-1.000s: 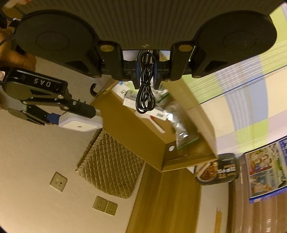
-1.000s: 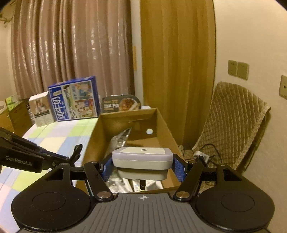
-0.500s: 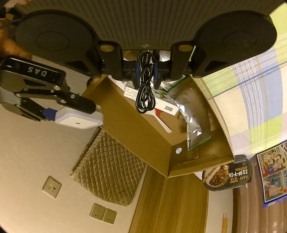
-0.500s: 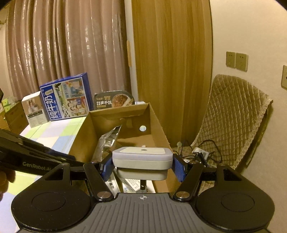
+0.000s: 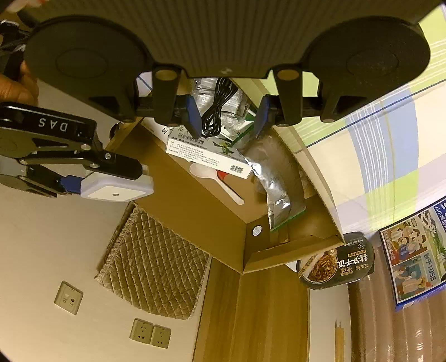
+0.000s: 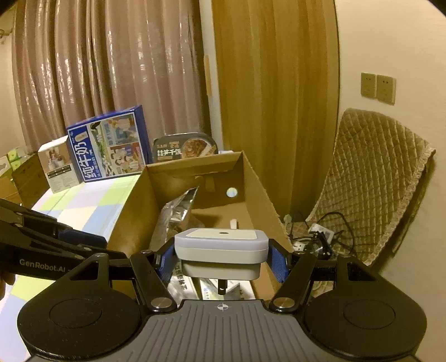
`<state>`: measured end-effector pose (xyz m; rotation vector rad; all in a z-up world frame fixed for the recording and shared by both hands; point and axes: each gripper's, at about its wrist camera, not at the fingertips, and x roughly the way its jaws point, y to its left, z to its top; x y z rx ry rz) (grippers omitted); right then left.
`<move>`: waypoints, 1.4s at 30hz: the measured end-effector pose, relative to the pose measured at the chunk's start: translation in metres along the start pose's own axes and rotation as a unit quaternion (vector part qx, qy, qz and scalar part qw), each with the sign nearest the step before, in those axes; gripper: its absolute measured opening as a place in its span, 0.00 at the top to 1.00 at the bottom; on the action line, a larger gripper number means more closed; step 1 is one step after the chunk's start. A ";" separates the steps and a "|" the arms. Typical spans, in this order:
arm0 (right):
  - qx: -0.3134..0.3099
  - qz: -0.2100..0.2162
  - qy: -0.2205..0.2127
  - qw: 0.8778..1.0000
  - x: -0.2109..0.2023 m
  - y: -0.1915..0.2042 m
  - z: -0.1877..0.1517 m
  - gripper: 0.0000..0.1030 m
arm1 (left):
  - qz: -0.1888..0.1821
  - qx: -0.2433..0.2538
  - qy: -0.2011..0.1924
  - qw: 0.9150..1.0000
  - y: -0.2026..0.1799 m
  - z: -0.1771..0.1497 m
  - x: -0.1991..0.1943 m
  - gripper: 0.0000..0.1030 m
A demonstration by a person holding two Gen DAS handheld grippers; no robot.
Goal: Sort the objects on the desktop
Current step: 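Open the left tool to drop the cable in while the right drops the night light, then withdraw both open tools from the cardboard box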
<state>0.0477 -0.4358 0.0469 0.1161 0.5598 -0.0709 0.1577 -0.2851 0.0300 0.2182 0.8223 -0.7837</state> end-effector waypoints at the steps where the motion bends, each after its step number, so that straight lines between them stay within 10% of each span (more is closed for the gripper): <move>1: 0.000 0.001 0.000 1.000 0.001 0.001 0.001 0.38 | 0.001 0.001 0.001 1.000 0.000 0.000 -0.001 0.66; 14: 0.027 0.044 0.035 0.998 0.026 0.001 0.011 0.30 | 0.004 -0.003 -0.004 1.000 0.006 -0.004 -0.007 0.61; 18: 0.044 0.036 0.024 0.998 0.019 -0.006 0.013 0.20 | 0.012 -0.001 -0.012 1.000 0.008 -0.007 -0.012 0.31; 31: 0.064 -0.012 0.032 0.997 -0.044 -0.018 -0.005 0.02 | 0.055 -0.035 -0.053 0.996 0.003 -0.033 -0.055 0.02; 42: 0.028 -0.024 0.072 0.997 -0.094 -0.002 -0.011 0.02 | 0.079 -0.104 -0.070 0.989 -0.025 -0.062 -0.105 0.01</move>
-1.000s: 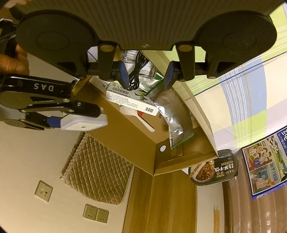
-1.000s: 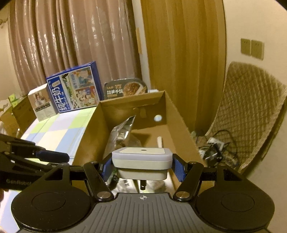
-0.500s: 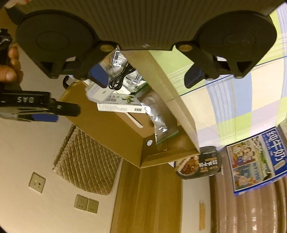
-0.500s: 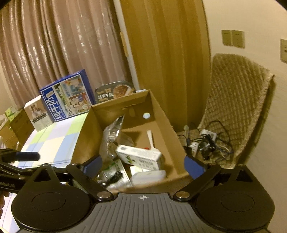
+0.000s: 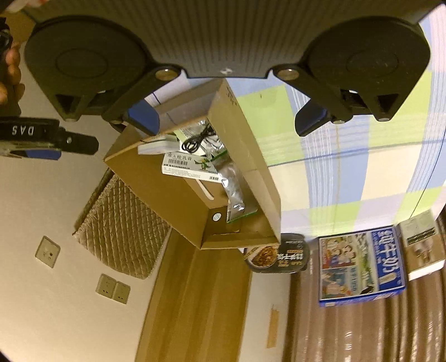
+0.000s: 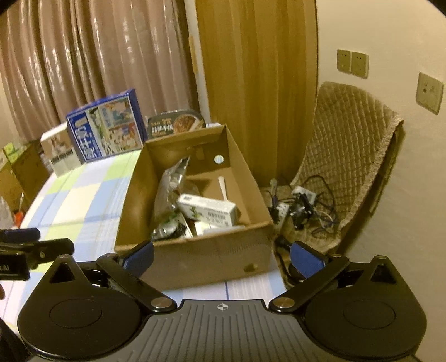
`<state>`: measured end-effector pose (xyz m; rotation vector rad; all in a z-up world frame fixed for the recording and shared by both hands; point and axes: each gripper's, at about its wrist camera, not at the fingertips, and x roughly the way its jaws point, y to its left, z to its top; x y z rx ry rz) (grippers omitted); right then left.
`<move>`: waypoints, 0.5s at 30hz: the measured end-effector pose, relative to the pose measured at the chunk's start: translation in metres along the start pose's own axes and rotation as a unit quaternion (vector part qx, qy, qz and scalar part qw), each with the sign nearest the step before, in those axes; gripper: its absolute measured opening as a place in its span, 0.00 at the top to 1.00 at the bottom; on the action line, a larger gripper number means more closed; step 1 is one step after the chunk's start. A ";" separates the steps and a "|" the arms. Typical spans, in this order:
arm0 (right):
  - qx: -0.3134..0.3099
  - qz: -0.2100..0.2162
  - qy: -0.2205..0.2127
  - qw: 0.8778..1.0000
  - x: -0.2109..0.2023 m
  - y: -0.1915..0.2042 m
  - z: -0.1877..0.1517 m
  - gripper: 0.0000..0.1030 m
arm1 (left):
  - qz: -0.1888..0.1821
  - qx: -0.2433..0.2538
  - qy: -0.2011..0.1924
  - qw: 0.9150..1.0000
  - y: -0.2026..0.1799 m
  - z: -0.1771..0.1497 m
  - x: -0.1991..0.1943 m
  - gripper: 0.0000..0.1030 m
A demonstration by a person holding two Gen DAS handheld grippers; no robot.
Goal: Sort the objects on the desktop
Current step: 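Withdraw both open tools from the cardboard box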
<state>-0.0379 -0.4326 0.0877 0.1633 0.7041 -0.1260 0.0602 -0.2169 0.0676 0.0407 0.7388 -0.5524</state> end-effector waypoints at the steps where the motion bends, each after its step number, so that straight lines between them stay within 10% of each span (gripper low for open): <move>1: -0.003 -0.001 0.003 1.000 -0.004 0.001 -0.002 0.02 | 0.003 -0.004 0.002 1.000 -0.002 -0.002 -0.004 0.01; 15: -0.024 0.007 0.025 0.999 -0.048 0.010 -0.022 0.02 | 0.024 -0.036 0.047 0.998 -0.028 -0.029 -0.054 0.01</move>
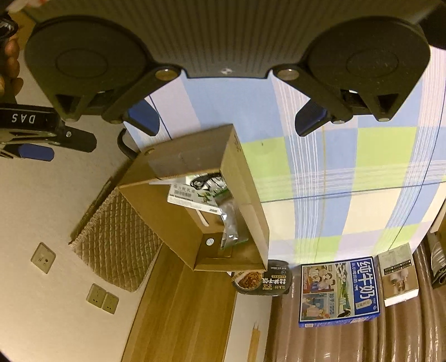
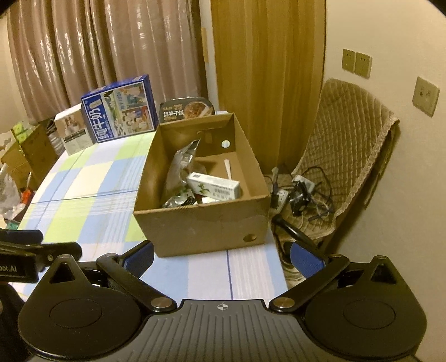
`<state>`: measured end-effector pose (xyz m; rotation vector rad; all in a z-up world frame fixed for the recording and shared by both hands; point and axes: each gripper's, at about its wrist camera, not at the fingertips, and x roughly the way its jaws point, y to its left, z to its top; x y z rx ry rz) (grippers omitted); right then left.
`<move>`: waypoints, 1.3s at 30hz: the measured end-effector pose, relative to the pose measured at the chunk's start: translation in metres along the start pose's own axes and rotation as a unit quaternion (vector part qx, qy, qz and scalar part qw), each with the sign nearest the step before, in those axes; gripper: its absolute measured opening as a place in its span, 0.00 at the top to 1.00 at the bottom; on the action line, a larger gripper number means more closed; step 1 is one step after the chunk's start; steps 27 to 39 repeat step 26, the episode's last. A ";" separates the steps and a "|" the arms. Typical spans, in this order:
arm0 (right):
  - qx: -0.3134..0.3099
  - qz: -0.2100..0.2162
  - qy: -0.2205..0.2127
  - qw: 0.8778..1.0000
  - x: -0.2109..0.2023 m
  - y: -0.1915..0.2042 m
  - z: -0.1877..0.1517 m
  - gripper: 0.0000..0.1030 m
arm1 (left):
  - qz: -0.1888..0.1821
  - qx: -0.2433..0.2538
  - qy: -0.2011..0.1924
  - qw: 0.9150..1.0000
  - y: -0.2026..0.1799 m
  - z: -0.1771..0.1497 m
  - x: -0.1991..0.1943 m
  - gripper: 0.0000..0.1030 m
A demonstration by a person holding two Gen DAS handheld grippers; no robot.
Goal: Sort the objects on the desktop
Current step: 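Withdraw both open tools from the cardboard box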
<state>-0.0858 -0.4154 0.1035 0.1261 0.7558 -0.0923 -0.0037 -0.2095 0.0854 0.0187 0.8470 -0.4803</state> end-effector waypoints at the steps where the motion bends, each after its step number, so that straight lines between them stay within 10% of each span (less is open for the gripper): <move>1: -0.001 -0.001 0.000 1.000 -0.002 0.002 0.001 0.02 | -0.004 -0.001 0.004 1.000 0.000 -0.001 -0.001 0.01; 39: 0.000 0.004 0.001 1.000 -0.009 0.011 -0.002 0.02 | 0.020 0.004 -0.028 0.999 -0.005 -0.005 -0.014 0.01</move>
